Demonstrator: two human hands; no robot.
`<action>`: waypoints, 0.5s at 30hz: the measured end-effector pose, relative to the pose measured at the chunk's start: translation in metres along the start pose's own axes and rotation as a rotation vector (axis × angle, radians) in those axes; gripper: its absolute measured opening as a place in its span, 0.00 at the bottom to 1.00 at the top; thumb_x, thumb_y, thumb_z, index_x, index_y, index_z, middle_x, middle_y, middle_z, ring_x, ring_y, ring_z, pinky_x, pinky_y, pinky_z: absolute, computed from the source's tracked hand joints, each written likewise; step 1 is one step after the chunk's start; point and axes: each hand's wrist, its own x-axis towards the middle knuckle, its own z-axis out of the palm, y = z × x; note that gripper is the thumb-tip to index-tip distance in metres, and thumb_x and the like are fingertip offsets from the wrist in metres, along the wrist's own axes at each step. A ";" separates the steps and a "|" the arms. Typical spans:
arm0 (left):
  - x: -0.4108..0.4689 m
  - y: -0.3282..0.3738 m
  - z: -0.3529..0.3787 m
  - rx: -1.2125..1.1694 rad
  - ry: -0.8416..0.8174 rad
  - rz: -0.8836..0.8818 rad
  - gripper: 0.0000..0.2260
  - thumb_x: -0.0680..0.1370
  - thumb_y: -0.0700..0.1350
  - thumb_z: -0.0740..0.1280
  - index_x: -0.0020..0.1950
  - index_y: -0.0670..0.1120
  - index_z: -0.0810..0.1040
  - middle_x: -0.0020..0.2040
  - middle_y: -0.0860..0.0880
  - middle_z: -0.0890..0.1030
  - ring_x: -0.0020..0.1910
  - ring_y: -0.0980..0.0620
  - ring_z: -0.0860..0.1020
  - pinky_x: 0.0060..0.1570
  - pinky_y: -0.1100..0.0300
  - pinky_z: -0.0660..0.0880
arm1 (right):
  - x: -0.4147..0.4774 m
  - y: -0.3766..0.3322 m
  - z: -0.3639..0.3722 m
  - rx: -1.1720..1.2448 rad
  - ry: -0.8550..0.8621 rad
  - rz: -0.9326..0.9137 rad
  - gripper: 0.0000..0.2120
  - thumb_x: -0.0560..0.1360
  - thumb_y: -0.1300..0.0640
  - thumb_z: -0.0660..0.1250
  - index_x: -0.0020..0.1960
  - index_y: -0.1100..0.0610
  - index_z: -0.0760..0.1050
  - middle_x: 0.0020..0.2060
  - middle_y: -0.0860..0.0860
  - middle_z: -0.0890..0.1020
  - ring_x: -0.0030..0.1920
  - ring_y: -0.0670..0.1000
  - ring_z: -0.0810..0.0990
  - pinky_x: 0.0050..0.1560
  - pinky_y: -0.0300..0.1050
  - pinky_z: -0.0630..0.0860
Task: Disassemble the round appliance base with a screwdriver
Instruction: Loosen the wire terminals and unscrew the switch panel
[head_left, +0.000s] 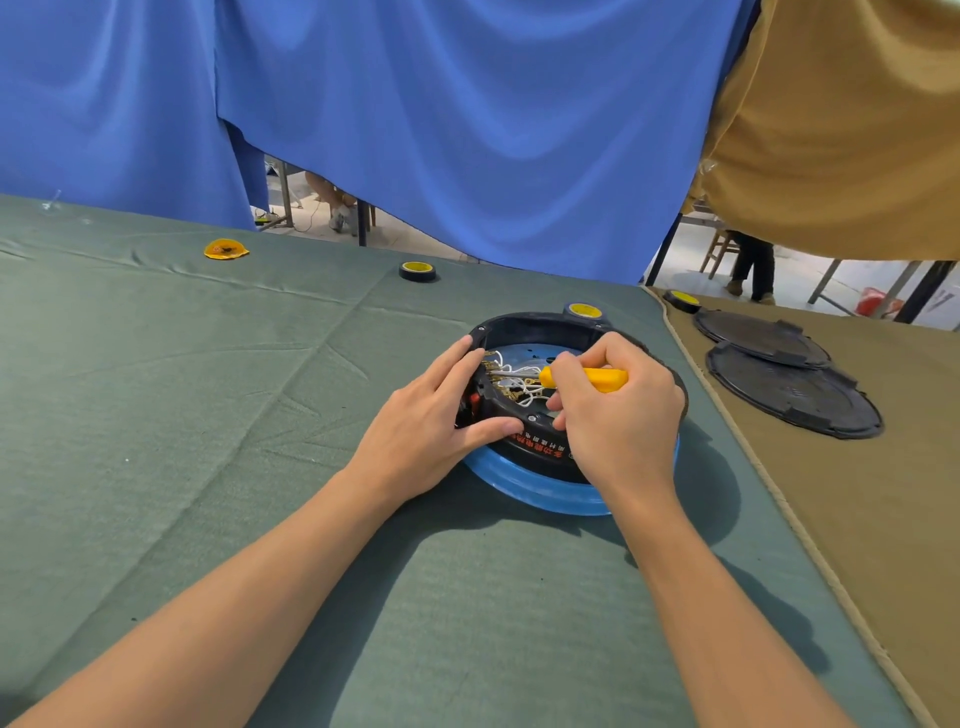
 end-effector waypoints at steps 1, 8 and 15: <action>0.000 0.000 0.000 0.000 -0.001 0.000 0.46 0.67 0.75 0.50 0.77 0.48 0.61 0.79 0.54 0.58 0.74 0.51 0.64 0.70 0.49 0.66 | 0.000 0.000 -0.001 0.003 0.008 0.000 0.10 0.73 0.54 0.66 0.33 0.54 0.72 0.27 0.53 0.79 0.30 0.55 0.80 0.39 0.58 0.78; 0.000 -0.001 0.001 -0.004 -0.007 -0.001 0.45 0.67 0.75 0.50 0.77 0.48 0.61 0.79 0.54 0.58 0.74 0.50 0.65 0.70 0.50 0.65 | -0.001 0.000 -0.003 -0.010 0.000 -0.029 0.10 0.72 0.55 0.66 0.35 0.58 0.72 0.28 0.56 0.78 0.32 0.57 0.80 0.42 0.60 0.78; 0.000 -0.001 0.001 -0.015 0.002 -0.006 0.46 0.67 0.76 0.50 0.76 0.48 0.63 0.78 0.53 0.59 0.74 0.50 0.65 0.70 0.46 0.66 | -0.002 -0.005 -0.001 -0.082 -0.018 -0.174 0.11 0.72 0.56 0.68 0.34 0.59 0.71 0.27 0.51 0.75 0.36 0.51 0.73 0.42 0.49 0.73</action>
